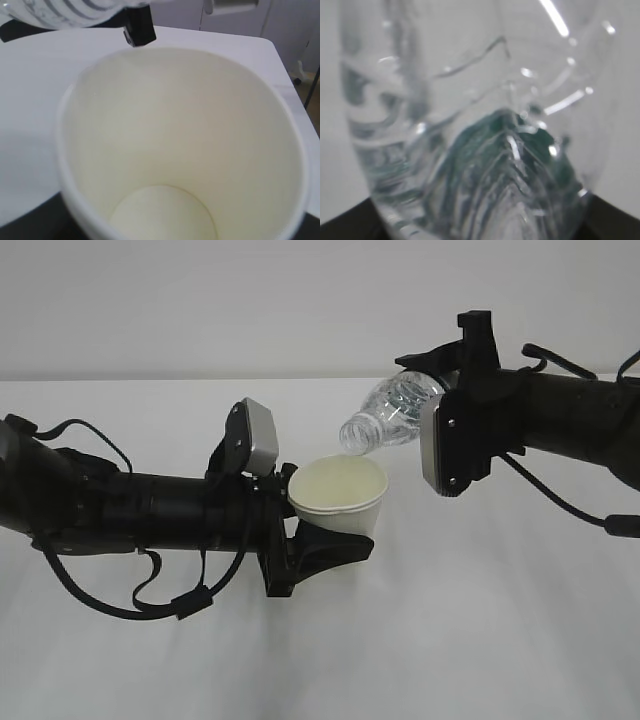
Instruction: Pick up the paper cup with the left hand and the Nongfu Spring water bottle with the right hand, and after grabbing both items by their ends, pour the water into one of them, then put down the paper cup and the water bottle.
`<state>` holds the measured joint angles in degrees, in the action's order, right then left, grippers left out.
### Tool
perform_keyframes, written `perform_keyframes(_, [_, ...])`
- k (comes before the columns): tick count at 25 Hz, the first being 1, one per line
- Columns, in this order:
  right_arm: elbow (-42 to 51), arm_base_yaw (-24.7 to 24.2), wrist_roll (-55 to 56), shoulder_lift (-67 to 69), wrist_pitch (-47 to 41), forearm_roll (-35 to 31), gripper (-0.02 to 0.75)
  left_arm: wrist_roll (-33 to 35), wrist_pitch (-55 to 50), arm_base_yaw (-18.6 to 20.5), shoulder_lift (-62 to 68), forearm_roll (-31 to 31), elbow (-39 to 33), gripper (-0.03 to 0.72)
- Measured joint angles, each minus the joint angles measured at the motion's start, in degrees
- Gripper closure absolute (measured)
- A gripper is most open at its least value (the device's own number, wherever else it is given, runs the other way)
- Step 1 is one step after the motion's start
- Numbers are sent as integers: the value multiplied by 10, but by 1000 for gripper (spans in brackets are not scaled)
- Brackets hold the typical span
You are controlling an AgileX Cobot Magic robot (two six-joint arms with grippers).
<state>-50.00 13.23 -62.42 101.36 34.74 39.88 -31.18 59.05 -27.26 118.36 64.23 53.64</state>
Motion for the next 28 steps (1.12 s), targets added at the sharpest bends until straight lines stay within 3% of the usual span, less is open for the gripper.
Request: perform_keyframes(28, [0,0,-35,0,0,-4,272,0,2,0,0,0,0,214])
